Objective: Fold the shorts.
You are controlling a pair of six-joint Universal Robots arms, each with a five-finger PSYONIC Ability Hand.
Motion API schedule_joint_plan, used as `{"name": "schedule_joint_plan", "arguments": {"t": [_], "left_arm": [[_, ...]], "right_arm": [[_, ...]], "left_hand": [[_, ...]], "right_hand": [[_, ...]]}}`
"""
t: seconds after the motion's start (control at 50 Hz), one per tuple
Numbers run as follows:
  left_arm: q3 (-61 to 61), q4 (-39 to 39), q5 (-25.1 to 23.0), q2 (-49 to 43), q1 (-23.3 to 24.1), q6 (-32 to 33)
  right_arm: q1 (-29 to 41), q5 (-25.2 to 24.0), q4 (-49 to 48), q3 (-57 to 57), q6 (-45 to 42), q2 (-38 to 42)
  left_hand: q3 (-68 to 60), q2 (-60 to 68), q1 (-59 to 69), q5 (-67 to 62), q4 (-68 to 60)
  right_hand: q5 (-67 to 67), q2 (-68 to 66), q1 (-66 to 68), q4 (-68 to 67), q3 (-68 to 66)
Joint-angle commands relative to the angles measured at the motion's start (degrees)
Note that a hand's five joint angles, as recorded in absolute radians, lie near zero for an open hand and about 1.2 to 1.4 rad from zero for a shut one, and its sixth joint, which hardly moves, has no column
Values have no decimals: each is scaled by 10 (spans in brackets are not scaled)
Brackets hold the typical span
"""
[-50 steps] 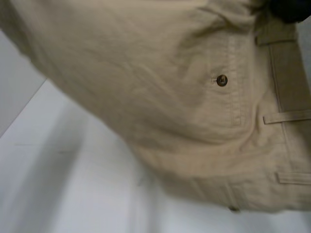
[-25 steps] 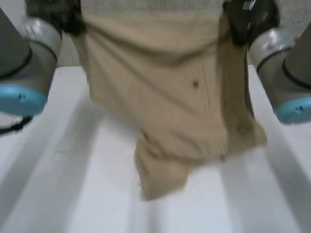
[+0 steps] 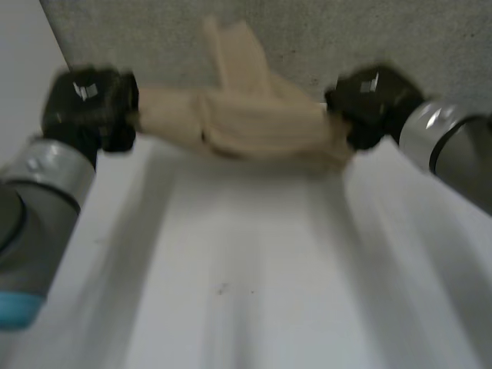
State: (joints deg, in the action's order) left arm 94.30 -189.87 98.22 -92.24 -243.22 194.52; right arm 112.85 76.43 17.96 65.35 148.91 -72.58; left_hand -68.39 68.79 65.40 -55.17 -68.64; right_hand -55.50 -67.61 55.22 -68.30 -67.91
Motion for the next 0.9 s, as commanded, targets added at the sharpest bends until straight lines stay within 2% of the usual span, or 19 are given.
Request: {"name": "schedule_joint_plan", "arguments": {"t": [0.02, 0.12, 0.22, 0.28, 0.34, 0.38, 0.52, 0.64, 0.76, 0.9], "left_arm": [[61, -1, 0, -82, -5, 0], [54, -1, 2, -141, -8, 0], [42, -1, 1, -164, -25, 1], [34, -1, 0, -166, -27, 2], [19, -1, 0, -175, -27, 2], [12, -1, 0, -184, -27, 2], [0, -1, -1, -198, -27, 2], [-18, -1, -1, -218, -26, 2], [-34, 0, -1, -233, -26, 2], [-43, 0, -1, -240, -27, 1]], "right_arm": [[-12, -10, 88, 21, -35, 100], [-13, -8, 85, 16, -31, 154], [-15, -8, 70, 16, 19, 177], [-21, -5, 49, 19, 59, 177], [-37, -1, 1, 32, 108, 167], [-45, 2, -27, 49, 132, 148], [-54, -1, -60, 125, 141, 62], [-51, -8, -117, 236, 138, -28], [-41, -8, -201, 373, 84, -144], [-32, -6, -234, 466, 47, -173]], "left_hand": [[-116, 112, 146, -148, -114], [-116, 112, 146, -148, -114], [-116, 112, 146, -148, -114], [-116, 112, 146, -148, -114], [-116, 112, 146, -148, -114], [-116, 112, 146, -148, -114], [-116, 112, 146, -148, -114], [-116, 112, 146, -148, -114], [-116, 112, 146, -148, -114], [-116, 112, 146, -148, -114]], "right_hand": [[-145, -124, 248, -117, -121], [-145, -124, 248, -117, -121], [-127, -106, 230, -99, -103], [26, 47, 77, 54, 50], [286, 307, -183, 314, 310], [350, 372, -248, 378, 375], [364, 385, -261, 392, 388], [324, 345, -221, 352, 348], [285, 306, -182, 313, 309], [265, 286, -162, 293, 289]]}}
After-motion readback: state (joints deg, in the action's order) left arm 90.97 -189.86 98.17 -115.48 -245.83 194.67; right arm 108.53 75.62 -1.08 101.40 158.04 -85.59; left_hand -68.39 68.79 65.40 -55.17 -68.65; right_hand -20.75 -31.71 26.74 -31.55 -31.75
